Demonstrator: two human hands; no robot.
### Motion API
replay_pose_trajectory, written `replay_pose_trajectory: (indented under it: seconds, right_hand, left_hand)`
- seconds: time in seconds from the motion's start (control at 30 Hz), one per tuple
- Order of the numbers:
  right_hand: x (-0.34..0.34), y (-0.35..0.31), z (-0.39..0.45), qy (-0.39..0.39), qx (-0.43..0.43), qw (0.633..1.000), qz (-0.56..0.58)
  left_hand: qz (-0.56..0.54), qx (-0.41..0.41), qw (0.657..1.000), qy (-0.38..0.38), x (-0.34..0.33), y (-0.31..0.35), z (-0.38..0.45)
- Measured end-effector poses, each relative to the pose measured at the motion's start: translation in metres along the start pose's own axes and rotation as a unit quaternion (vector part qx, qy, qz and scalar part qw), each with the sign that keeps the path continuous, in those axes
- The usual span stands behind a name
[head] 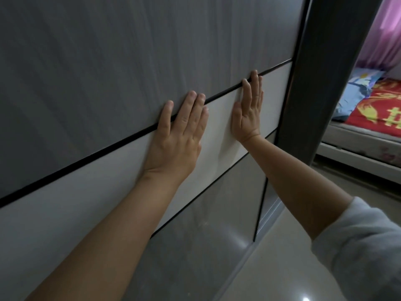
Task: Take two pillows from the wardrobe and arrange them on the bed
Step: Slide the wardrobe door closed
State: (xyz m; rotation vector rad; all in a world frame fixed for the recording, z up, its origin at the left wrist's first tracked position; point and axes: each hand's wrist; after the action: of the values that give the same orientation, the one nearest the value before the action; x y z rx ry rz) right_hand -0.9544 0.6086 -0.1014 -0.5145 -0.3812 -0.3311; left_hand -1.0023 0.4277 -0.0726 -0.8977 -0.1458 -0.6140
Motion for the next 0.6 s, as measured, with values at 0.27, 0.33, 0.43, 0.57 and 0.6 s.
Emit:
replay_pose_trajectory:
  seconds: [0.27,0.33,0.43,0.57,0.6]
  right_hand:
    - [0.008,0.102,0.051,-0.066,0.033,0.997,-0.023]
    - [0.009,0.130,0.066,-0.081,0.047,0.995,-0.025]
    - [0.009,0.173,0.087,-0.096,0.065,0.993,-0.034]
    - [0.011,0.225,0.113,-0.101,0.062,0.992,-0.044]
    - [0.011,0.236,0.120,-0.103,0.062,0.992,-0.046]
  left_hand:
    - [-0.001,0.033,0.999,0.022,-0.028,0.058,0.082]
    - [-0.012,0.031,0.999,0.031,-0.036,0.073,0.105]
    - [-0.033,0.034,0.998,0.049,-0.047,0.093,0.138]
    - [-0.060,0.027,0.997,0.050,-0.064,0.125,0.181]
    - [-0.052,0.026,0.997,0.049,-0.069,0.132,0.191]
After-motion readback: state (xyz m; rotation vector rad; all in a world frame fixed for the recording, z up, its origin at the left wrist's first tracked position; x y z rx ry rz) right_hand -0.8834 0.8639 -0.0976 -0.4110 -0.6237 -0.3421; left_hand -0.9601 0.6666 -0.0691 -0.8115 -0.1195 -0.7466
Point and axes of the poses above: each hand's wrist, its own z-axis towards the middle knuckle, its own x-axis out of the back of the hand, y = z × x, and after that the axes turned 15 degrees about -z, right-handed
